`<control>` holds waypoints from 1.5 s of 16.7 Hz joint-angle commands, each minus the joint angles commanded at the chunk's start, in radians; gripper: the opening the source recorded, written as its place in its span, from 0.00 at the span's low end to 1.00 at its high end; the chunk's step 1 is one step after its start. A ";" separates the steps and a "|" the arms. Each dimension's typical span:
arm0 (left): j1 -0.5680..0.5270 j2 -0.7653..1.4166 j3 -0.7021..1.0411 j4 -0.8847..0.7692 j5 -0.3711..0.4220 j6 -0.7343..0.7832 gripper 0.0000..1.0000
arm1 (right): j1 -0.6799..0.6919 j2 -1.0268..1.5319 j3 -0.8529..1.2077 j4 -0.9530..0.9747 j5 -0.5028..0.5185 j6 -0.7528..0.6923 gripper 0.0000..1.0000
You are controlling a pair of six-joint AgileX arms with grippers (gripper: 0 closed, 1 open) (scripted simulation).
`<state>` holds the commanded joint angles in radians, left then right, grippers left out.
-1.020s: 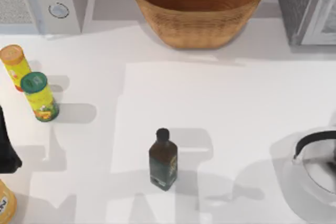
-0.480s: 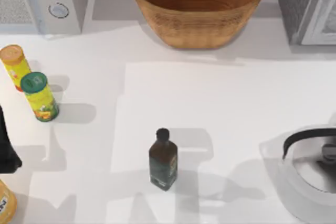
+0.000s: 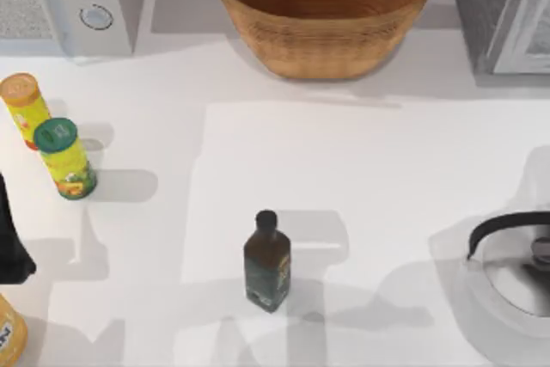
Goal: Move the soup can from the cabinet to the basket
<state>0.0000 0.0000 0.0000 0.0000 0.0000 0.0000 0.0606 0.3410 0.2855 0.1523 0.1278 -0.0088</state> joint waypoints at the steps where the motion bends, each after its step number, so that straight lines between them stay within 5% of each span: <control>1: 0.000 0.000 0.000 0.000 0.000 0.000 1.00 | 0.022 0.083 0.060 0.027 0.021 0.000 0.00; 17: 0.000 0.000 0.000 0.000 0.000 0.000 1.00 | 0.464 1.602 1.190 0.358 0.375 0.021 0.00; 25: 0.000 0.000 0.000 0.000 0.000 0.000 1.00 | 0.513 1.888 1.381 0.402 0.477 0.024 0.00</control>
<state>0.0000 0.0000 0.0000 0.0000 0.0000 0.0000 0.5740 2.2288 1.6663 0.5546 0.6044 0.0148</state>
